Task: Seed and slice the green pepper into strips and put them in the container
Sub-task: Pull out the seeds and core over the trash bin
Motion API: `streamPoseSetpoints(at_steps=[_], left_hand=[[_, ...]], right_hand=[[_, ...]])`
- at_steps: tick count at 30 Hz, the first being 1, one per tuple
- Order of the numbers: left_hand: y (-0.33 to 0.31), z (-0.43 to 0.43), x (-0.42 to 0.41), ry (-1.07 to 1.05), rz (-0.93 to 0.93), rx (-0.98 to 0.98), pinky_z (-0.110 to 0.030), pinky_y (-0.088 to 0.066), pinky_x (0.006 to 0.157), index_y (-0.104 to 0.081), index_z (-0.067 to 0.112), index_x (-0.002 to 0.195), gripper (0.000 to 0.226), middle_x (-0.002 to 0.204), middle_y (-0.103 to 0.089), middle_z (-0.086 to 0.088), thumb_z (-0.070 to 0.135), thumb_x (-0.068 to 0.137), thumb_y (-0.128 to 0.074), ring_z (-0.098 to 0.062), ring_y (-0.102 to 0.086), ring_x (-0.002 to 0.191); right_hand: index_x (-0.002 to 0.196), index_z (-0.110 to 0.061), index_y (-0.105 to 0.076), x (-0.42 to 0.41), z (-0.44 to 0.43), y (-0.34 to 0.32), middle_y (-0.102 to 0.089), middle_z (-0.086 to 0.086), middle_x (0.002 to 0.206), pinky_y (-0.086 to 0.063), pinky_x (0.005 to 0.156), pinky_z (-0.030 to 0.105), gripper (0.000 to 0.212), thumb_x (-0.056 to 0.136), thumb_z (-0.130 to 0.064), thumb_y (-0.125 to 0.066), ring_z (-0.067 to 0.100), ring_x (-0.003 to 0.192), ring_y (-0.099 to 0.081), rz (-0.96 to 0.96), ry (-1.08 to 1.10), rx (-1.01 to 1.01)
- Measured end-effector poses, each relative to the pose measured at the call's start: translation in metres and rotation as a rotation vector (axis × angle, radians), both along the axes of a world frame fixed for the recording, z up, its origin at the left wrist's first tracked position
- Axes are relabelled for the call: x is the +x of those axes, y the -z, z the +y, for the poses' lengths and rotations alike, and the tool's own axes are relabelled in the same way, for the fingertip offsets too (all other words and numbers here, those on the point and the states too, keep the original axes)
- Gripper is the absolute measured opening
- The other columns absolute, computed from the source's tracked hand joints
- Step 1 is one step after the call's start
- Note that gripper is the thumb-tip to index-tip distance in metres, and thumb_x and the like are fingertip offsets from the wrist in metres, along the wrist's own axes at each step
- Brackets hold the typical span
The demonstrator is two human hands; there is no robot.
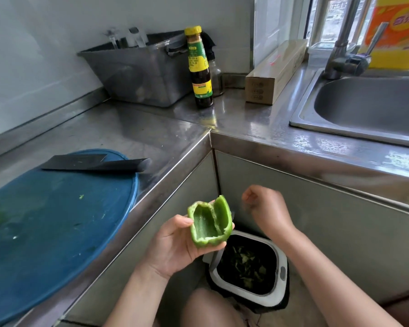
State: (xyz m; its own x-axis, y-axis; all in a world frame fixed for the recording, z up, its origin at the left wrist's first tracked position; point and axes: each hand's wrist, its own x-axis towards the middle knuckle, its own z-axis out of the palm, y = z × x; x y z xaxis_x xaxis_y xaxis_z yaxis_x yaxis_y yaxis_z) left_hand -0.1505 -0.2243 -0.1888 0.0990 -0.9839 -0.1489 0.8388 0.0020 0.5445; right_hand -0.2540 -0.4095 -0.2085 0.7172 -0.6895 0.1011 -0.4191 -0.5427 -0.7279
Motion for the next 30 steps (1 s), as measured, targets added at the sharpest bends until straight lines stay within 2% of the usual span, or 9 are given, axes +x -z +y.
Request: streamPoseSetpoints(at_steps=[3, 6, 10, 13, 15, 18, 22, 26, 30], left_hand=[[-0.010, 0.012, -0.004, -0.086, -0.043, 0.024, -0.053, -0.040, 0.100, -0.048, -0.001, 0.132, 0.042, 0.136, -0.047, -0.025, 0.012, 0.092, -0.041, -0.042, -0.040, 0.129], [-0.027, 0.024, -0.009, -0.170, -0.080, 0.034, -0.054, -0.049, 0.088, -0.062, -0.001, 0.117, 0.039, 0.124, -0.058, -0.025, 0.010, 0.080, -0.065, -0.043, -0.053, 0.117], [-0.050, 0.040, -0.014, -0.167, -0.042, 0.002, -0.055, -0.054, 0.075, -0.069, -0.002, 0.100, 0.044, 0.112, -0.064, -0.027, 0.005, 0.059, -0.083, -0.046, -0.061, 0.103], [-0.069, 0.052, -0.015, -0.190, -0.053, 0.040, -0.055, -0.055, 0.072, -0.070, -0.003, 0.099, 0.048, 0.110, -0.065, -0.026, 0.004, 0.055, -0.087, -0.045, -0.063, 0.099], [-0.082, 0.061, -0.016, -0.194, -0.089, 0.049, -0.054, -0.056, 0.074, -0.071, -0.002, 0.099, 0.048, 0.109, -0.065, -0.025, 0.006, 0.056, -0.087, -0.043, -0.064, 0.098], [-0.101, 0.075, -0.016, -0.227, -0.123, 0.077, -0.055, -0.055, 0.074, -0.070, -0.001, 0.101, 0.051, 0.112, -0.064, -0.024, 0.007, 0.054, -0.088, -0.042, -0.064, 0.098], [-0.131, 0.100, -0.012, -0.316, -0.176, 0.095, -0.056, -0.054, 0.078, -0.065, -0.002, 0.109, 0.061, 0.115, -0.062, -0.025, 0.007, 0.053, -0.089, -0.042, -0.064, 0.099], [-0.168, 0.135, 0.002, -0.505, -0.317, 0.136, -0.051, -0.055, 0.078, -0.072, 0.002, 0.094, 0.027, 0.105, -0.067, -0.021, 0.014, 0.070, -0.076, -0.036, -0.067, 0.093], [-0.188, 0.175, 0.034, -0.814, -0.452, 0.280, -0.034, -0.056, 0.070, -0.063, 0.011, 0.092, 0.021, 0.090, -0.066, -0.009, 0.019, 0.073, -0.063, -0.022, -0.065, 0.080]], right_hand=[[0.078, -0.019, -0.070, 0.001, 0.002, 0.002, -0.070, 0.001, 0.075, -0.049, 0.073, 0.027, 0.042, 0.066, 0.015, -0.049, 0.020, 0.078, -0.066, -0.029, -0.034, -0.017], [0.090, -0.012, -0.071, 0.001, 0.006, -0.003, -0.072, 0.007, 0.086, -0.043, 0.070, 0.027, 0.012, 0.087, -0.012, -0.059, 0.026, 0.087, -0.065, 0.033, 0.024, -0.085], [0.096, -0.015, -0.070, 0.003, 0.011, -0.012, -0.067, 0.008, 0.098, -0.044, 0.075, 0.028, 0.040, 0.070, 0.011, -0.053, 0.030, 0.093, -0.062, 0.056, 0.022, -0.163], [0.088, -0.019, -0.071, 0.008, 0.021, -0.029, -0.067, 0.003, 0.088, -0.043, 0.069, 0.027, 0.022, 0.074, -0.002, -0.067, 0.026, 0.085, -0.063, 0.017, 0.005, -0.166], [0.087, -0.018, -0.072, 0.012, 0.030, -0.043, -0.068, 0.002, 0.082, -0.041, 0.068, 0.025, 0.014, 0.077, -0.009, -0.069, 0.024, 0.081, -0.063, -0.016, -0.004, -0.173], [0.096, -0.017, -0.072, 0.021, 0.042, -0.063, -0.061, 0.004, 0.093, -0.041, 0.071, 0.028, 0.034, 0.078, 0.005, -0.053, 0.030, 0.083, -0.059, -0.076, -0.030, -0.253], [0.095, -0.017, -0.071, 0.033, 0.069, -0.099, -0.057, -0.001, 0.091, -0.040, 0.069, 0.024, 0.041, 0.071, 0.013, -0.057, 0.021, 0.078, -0.056, -0.166, -0.137, -0.280], [0.079, -0.014, -0.073, 0.046, 0.105, -0.139, -0.062, -0.004, 0.069, -0.037, 0.061, 0.009, 0.012, 0.072, -0.005, -0.076, 0.008, 0.060, -0.054, -0.327, -0.237, -0.222], [0.082, -0.017, -0.073, 0.072, 0.140, -0.161, -0.061, -0.004, 0.078, -0.036, 0.062, 0.005, 0.010, 0.077, -0.025, -0.075, 0.003, 0.065, -0.053, -0.367, -0.350, -0.232]])
